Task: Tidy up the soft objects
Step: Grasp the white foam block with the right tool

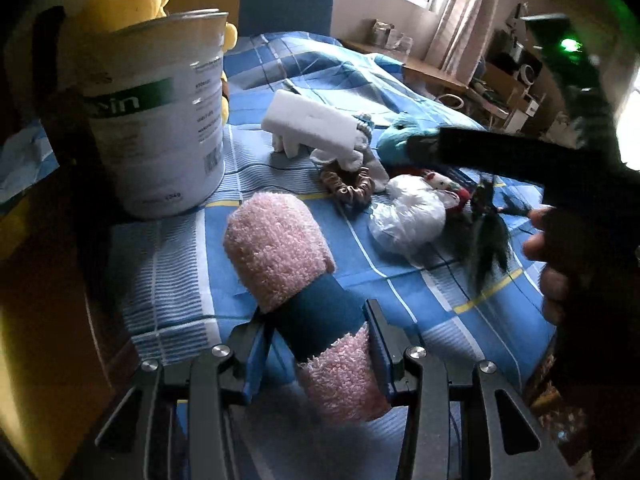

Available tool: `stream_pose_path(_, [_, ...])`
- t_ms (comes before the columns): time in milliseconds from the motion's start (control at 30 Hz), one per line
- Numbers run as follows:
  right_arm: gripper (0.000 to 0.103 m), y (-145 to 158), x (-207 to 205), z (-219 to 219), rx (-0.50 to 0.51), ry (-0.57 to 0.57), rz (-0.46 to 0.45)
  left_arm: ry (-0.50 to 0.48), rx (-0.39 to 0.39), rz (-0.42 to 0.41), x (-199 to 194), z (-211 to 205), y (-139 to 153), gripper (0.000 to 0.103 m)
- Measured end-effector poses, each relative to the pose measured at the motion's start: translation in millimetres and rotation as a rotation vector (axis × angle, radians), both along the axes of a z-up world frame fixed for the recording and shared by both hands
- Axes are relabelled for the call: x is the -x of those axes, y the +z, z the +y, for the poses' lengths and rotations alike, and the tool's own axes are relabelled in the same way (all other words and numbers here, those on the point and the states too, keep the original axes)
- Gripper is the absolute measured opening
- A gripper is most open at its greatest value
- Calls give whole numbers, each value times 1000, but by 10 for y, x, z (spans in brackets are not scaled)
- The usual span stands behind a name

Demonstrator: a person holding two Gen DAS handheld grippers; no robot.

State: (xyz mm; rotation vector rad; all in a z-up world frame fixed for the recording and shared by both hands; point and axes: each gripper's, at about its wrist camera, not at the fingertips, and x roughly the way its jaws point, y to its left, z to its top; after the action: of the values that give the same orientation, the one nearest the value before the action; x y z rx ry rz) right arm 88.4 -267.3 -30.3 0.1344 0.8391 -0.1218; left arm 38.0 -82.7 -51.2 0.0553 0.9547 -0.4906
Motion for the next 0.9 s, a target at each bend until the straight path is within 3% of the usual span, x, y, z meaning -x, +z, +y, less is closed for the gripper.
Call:
stream_pose_path(300, [90, -108, -207, 473, 182, 216, 62, 0, 13, -27, 81, 136, 80, 45])
stream_pose_path(500, [90, -126, -598, 649, 330, 323, 81, -6, 22, -48, 139, 200, 143, 45])
stream_pose_path(833, [91, -313, -1336, 849, 510, 416, 188, 16, 22, -62, 169, 298, 252, 45])
stream_pose_path(900, [84, -359, -1426, 868, 498, 421, 213, 21, 22, -60, 176, 316, 263, 45])
